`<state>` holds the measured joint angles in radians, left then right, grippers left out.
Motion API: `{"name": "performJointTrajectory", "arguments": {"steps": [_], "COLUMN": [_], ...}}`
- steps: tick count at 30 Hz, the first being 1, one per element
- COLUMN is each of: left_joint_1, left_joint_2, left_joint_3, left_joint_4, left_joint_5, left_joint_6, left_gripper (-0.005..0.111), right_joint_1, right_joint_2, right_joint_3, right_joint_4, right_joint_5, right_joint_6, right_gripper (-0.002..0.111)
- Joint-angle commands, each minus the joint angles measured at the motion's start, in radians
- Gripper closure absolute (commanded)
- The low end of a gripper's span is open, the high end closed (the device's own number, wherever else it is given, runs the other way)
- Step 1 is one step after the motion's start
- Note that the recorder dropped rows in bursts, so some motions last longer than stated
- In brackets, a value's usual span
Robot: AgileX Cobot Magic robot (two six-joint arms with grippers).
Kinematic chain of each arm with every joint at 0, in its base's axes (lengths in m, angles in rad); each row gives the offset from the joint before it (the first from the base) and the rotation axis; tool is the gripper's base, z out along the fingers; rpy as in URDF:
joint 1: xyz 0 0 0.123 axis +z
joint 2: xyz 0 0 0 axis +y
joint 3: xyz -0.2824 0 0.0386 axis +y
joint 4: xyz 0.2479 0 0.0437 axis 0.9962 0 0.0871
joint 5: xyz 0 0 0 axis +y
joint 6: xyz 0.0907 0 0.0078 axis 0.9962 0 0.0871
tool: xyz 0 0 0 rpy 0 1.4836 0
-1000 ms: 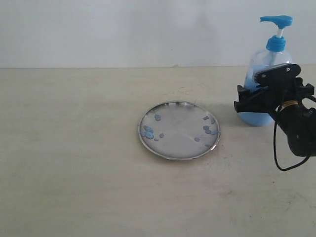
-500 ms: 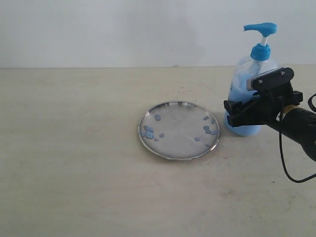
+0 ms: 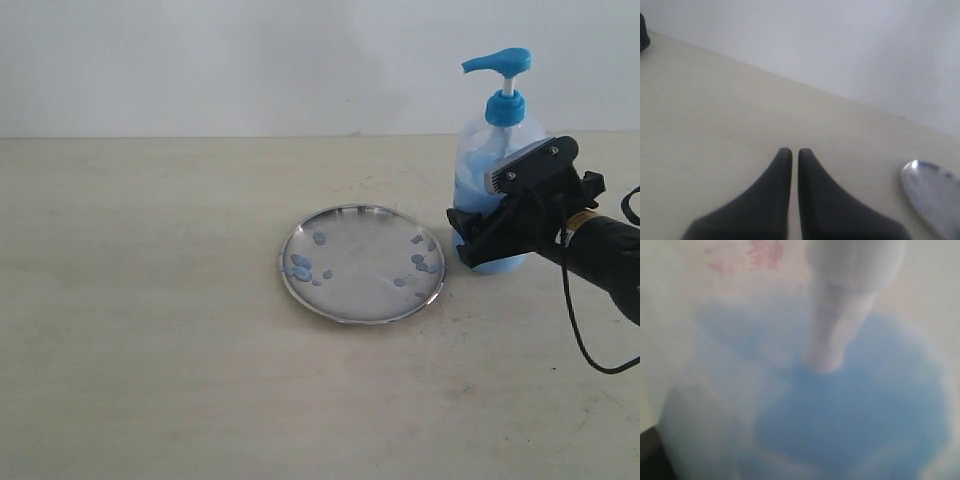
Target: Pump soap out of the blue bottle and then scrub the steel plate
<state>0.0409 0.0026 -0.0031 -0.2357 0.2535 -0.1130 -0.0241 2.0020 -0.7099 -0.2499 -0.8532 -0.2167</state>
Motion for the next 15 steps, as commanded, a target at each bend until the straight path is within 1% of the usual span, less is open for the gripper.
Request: {"name": "performJointTrajectory", "arguments": {"steps": [1, 2, 4, 6, 10, 12, 13, 15], "left_joint_1": [-0.005, -0.005, -0.005, -0.005, -0.005, -0.005, -0.005, -0.005], "left_joint_2": [-0.003, -0.003, -0.003, -0.003, 0.001, 0.115, 0.235, 0.362], "left_joint_3": [0.003, 0.003, 0.003, 0.003, 0.003, -0.015, -0.059, -0.138], "left_joint_4": [-0.36, -0.43, -0.474, -0.471, -0.471, -0.471, -0.471, -0.471], "left_joint_5": [-0.134, -0.139, -0.133, -0.144, -0.17, -0.14, -0.138, -0.135], "left_joint_6": [-0.007, -0.007, -0.007, -0.007, 0.045, 0.064, 0.125, 0.282], "left_gripper": [0.102, 0.102, 0.102, 0.102, 0.102, 0.102, 0.102, 0.102], "right_joint_1": [-0.003, -0.003, -0.003, -0.003, -0.003, -0.003, -0.003, -0.003], "right_joint_2": [0.0, 0.0, 0.0, 0.0, 0.0, 0.0, 0.0, 0.0], "right_joint_3": [0.01, 0.01, 0.01, 0.01, 0.01, 0.01, 0.01, 0.01], "right_joint_4": [-0.045, -0.048, -0.048, -0.048, -0.048, -0.048, -0.048, -0.048], "right_joint_5": [0.064, 0.064, 0.064, 0.064, 0.061, 0.061, 0.061, 0.057], "right_joint_6": [-0.079, -0.082, -0.082, -0.082, -0.082, -0.073, -0.073, -0.073], "right_gripper": [0.108, 0.108, 0.108, 0.108, 0.108, 0.108, 0.108, 0.108]}}
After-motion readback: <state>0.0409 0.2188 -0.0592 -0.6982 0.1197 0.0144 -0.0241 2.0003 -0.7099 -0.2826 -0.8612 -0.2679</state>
